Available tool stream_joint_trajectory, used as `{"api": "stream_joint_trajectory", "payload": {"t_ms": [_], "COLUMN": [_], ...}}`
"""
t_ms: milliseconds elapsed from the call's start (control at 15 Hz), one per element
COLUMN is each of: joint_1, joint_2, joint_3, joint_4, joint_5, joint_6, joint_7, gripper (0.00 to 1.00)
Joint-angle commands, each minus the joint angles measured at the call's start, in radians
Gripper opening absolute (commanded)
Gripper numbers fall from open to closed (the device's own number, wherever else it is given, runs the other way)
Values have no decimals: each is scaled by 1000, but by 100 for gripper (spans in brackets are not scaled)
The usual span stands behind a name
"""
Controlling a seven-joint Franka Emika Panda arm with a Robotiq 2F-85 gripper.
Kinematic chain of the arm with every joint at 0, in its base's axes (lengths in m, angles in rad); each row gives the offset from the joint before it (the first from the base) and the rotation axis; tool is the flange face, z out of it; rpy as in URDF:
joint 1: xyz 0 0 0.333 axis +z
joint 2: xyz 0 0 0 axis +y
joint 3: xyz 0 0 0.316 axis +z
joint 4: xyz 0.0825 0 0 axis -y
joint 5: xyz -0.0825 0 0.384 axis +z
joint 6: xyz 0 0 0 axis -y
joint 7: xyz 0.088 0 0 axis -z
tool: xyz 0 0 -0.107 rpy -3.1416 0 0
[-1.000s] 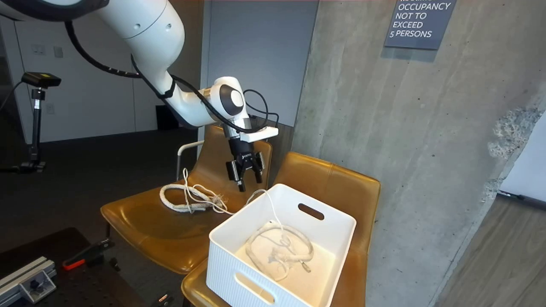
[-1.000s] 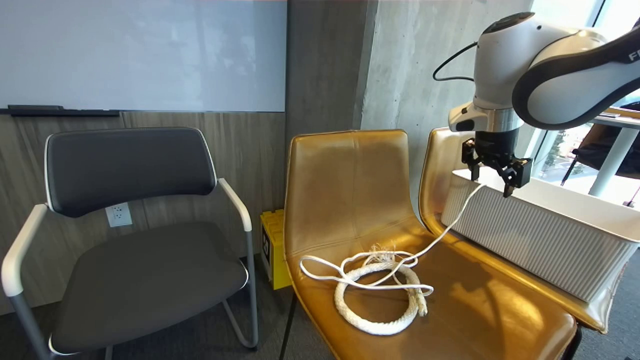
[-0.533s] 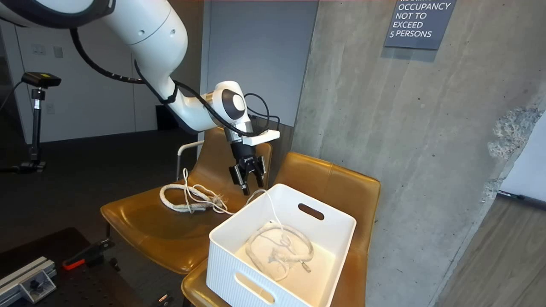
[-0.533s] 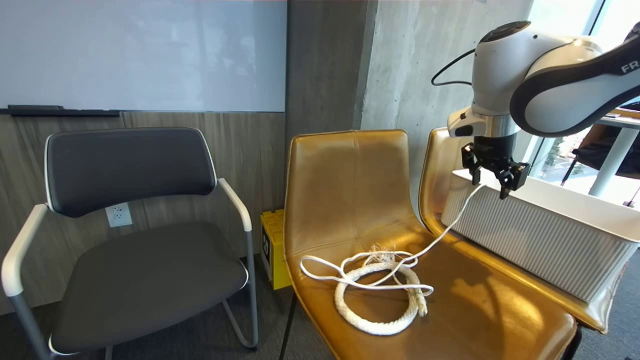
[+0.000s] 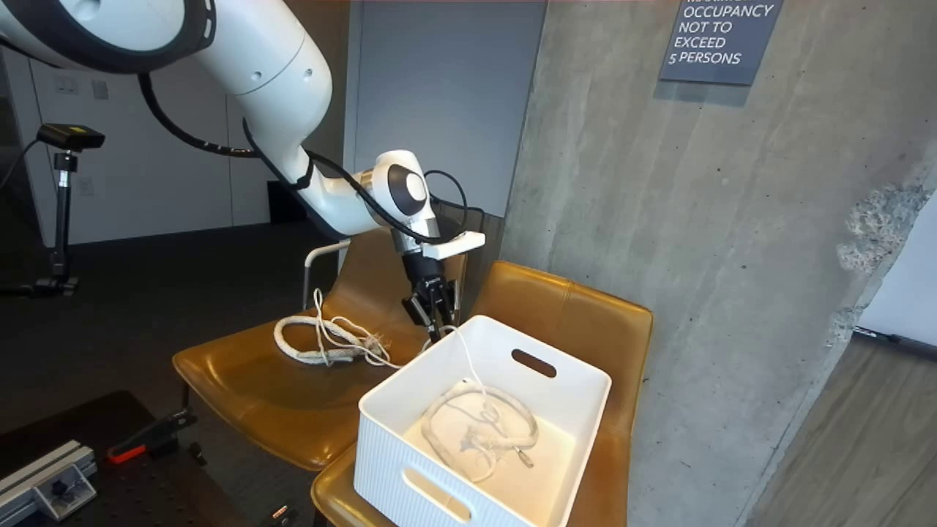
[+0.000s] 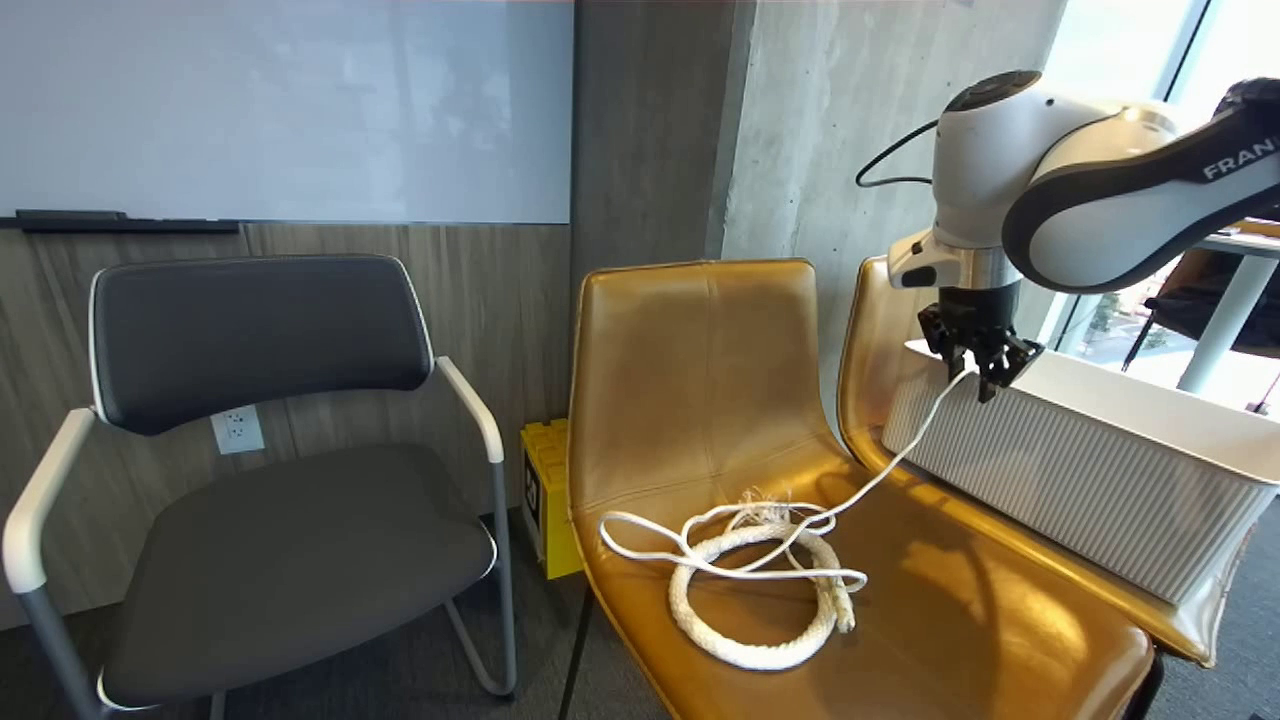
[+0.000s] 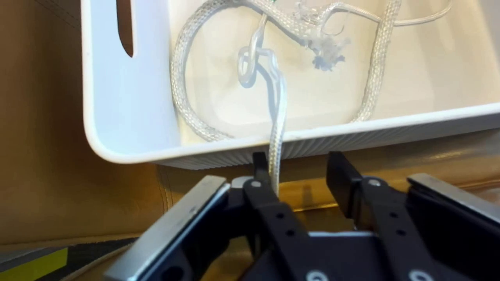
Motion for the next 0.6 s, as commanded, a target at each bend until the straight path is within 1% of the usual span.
{"api": "stream_joint_trajectory", "payload": {"t_ms": [0,67,133,400,533], "joint_1": [2,7,12,55,90], "joint_2": [14,14,15,13,10], "joint_3": [-1,2,3,30,54], "joint_4": [43,50,56,65,64], "joint_5": [-17,-15,-15,-2,7], "joint_6": [1,-6,-10,-22,-28], "joint_7": [-11,-9,-6,16,34], "gripper": [13,5,1,1,1]}}
